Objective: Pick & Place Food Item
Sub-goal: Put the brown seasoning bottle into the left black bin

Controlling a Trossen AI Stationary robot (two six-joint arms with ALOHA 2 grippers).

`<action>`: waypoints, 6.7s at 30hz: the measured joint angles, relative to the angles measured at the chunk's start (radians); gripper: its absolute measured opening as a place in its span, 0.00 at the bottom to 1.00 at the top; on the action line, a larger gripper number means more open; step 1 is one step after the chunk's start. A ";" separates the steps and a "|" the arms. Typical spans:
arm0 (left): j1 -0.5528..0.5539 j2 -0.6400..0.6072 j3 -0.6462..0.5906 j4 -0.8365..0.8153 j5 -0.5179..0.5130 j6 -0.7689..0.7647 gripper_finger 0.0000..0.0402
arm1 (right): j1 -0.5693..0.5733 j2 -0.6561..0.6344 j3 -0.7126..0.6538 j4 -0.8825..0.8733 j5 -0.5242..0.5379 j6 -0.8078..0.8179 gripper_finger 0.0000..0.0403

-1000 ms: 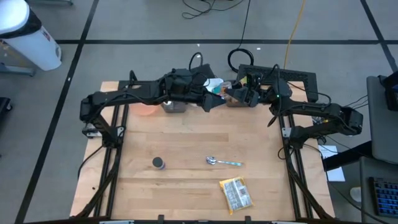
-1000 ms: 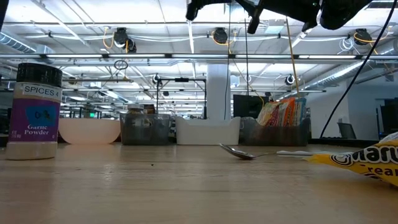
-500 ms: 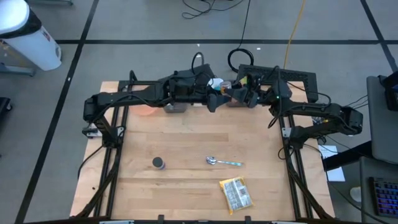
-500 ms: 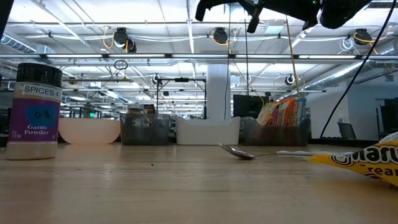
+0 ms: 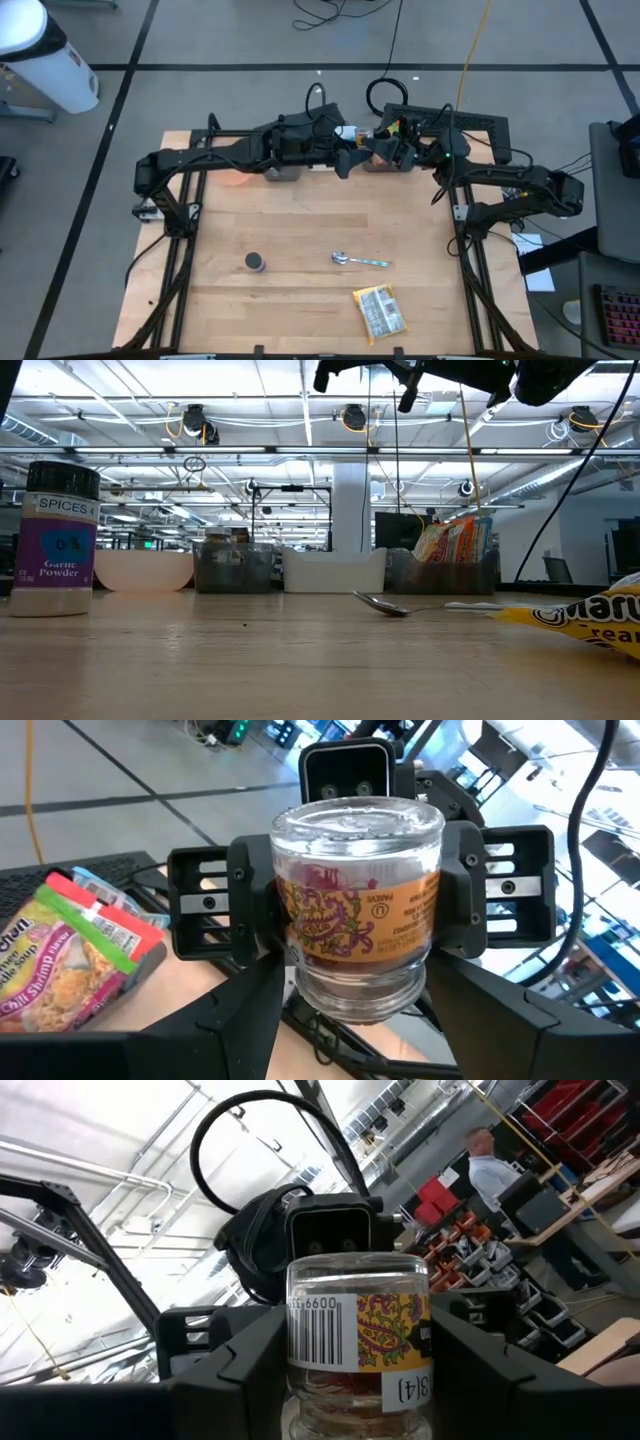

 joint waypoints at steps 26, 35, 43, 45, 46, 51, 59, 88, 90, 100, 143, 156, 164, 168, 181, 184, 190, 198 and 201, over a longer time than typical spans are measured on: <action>0.001 0.000 0.000 0.005 -0.026 0.032 0.45 | 0.000 0.001 0.000 -0.004 -0.004 0.005 0.46; 0.000 0.000 0.000 0.030 -0.026 0.015 0.57 | 0.000 0.001 0.000 0.001 -0.007 -0.006 0.46; 0.000 0.000 0.000 0.040 -0.029 0.014 0.63 | 0.000 0.001 0.000 -0.001 -0.006 -0.004 0.46; 0.000 0.000 0.000 0.040 -0.044 0.015 0.64 | 0.000 0.001 0.000 -0.002 -0.005 -0.002 0.46; 0.000 0.000 0.000 0.041 -0.049 0.016 0.63 | 0.000 0.001 0.000 -0.003 -0.004 0.000 0.46; 0.000 0.000 0.000 0.041 -0.070 0.023 0.54 | 0.000 0.001 0.000 -0.002 -0.002 0.007 0.46; 0.000 -0.001 0.000 0.041 -0.079 0.049 0.42 | 0.000 0.001 -0.001 -0.003 -0.003 0.012 0.46; 0.002 -0.003 0.000 0.018 -0.032 0.157 0.25 | 0.003 0.000 -0.002 -0.029 -0.011 -0.024 0.44; 0.002 -0.003 0.000 0.018 -0.024 0.157 0.23 | 0.003 0.000 -0.002 -0.028 -0.011 -0.035 0.44; 0.002 -0.001 0.000 0.016 0.001 0.169 0.19 | 0.003 0.002 -0.002 -0.033 -0.020 -0.061 0.42; 0.018 -0.002 0.002 -0.169 0.330 0.229 0.19 | 0.001 0.003 -0.003 -0.113 -0.062 -0.115 0.42; 0.067 -0.090 0.002 -0.336 0.439 0.225 0.19 | 0.001 -0.005 -0.002 -0.182 -0.092 -0.170 0.42; 0.115 -0.143 0.002 -0.461 0.348 0.096 0.19 | 0.001 -0.008 -0.002 -0.209 -0.114 -0.201 0.42; 0.150 -0.137 0.001 -0.463 0.396 0.008 0.20 | 0.001 -0.015 -0.002 -0.233 -0.114 -0.234 0.42; 0.225 -0.132 0.000 -0.459 0.394 -0.256 0.58 | -0.037 -0.093 -0.001 -0.391 -0.113 -0.358 0.42; 0.217 -0.129 0.000 -0.420 0.393 -0.331 0.67 | -0.043 -0.102 -0.001 -0.417 -0.112 -0.380 0.42; 0.174 -0.072 0.001 -0.251 0.402 -0.435 0.77 | -0.043 -0.103 -0.001 -0.423 -0.113 -0.399 0.42; 0.143 -0.014 0.000 -0.159 0.431 -0.504 0.82 | -0.043 -0.114 -0.001 -0.452 -0.115 -0.403 0.42; 0.138 -0.014 0.000 -0.158 0.387 -0.515 0.82 | -0.043 -0.116 -0.001 -0.460 -0.116 -0.403 0.42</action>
